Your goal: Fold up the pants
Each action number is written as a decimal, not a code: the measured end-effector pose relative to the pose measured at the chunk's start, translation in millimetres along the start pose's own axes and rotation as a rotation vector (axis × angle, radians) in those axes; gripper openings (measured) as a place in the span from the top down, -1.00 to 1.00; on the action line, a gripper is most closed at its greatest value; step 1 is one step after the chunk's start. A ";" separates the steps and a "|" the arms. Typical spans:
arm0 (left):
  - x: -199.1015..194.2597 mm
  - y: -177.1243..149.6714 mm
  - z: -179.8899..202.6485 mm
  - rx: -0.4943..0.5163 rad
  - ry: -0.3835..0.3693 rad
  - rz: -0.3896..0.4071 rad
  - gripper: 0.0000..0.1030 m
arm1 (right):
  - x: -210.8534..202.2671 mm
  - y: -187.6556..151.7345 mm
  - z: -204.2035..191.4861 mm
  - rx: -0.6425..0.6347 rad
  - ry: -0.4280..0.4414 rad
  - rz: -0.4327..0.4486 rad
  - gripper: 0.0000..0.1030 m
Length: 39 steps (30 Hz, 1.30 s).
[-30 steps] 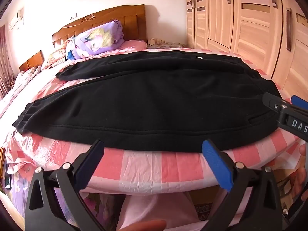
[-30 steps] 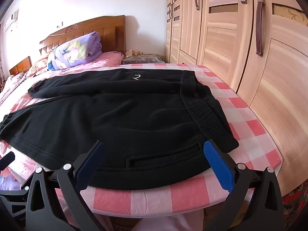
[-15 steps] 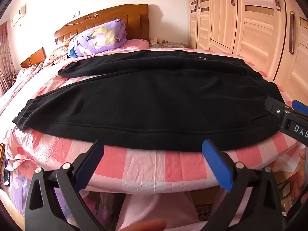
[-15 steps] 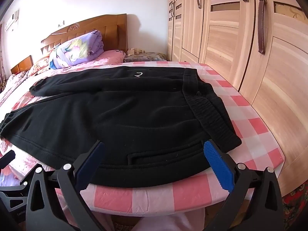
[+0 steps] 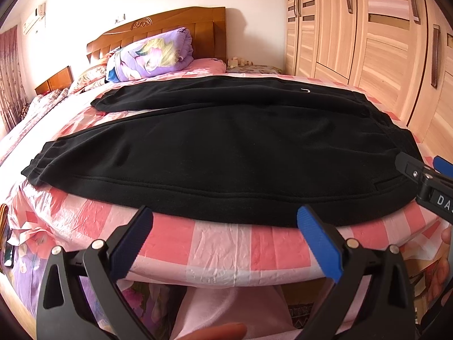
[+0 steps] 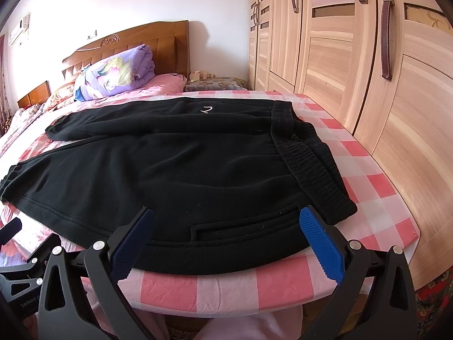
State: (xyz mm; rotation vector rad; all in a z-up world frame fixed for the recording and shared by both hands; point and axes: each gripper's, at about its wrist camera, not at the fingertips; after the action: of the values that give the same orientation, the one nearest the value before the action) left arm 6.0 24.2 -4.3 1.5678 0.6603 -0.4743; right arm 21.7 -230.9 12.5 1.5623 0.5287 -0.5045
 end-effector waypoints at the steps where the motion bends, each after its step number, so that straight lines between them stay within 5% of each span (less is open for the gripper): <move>1: 0.2 0.2 -0.8 -0.003 0.002 -0.001 -0.97 | -0.1 -0.2 -0.2 0.000 0.001 0.000 -0.92; 39: -7.1 -0.3 -11.8 -0.040 0.025 0.059 -0.97 | -4.4 3.0 1.5 0.001 0.030 0.012 -0.92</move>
State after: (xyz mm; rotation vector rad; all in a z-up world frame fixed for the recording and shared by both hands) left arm -0.5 34.9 1.3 1.5535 0.6373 -0.3957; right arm 20.0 -232.7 17.5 1.5754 0.5420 -0.4733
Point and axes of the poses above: each gripper's, at about its wrist camera, not at the fingertips, and x roughly the way its jaws point, z to its right, y to its top, and after that the axes turned 6 degrees about y, right-handed
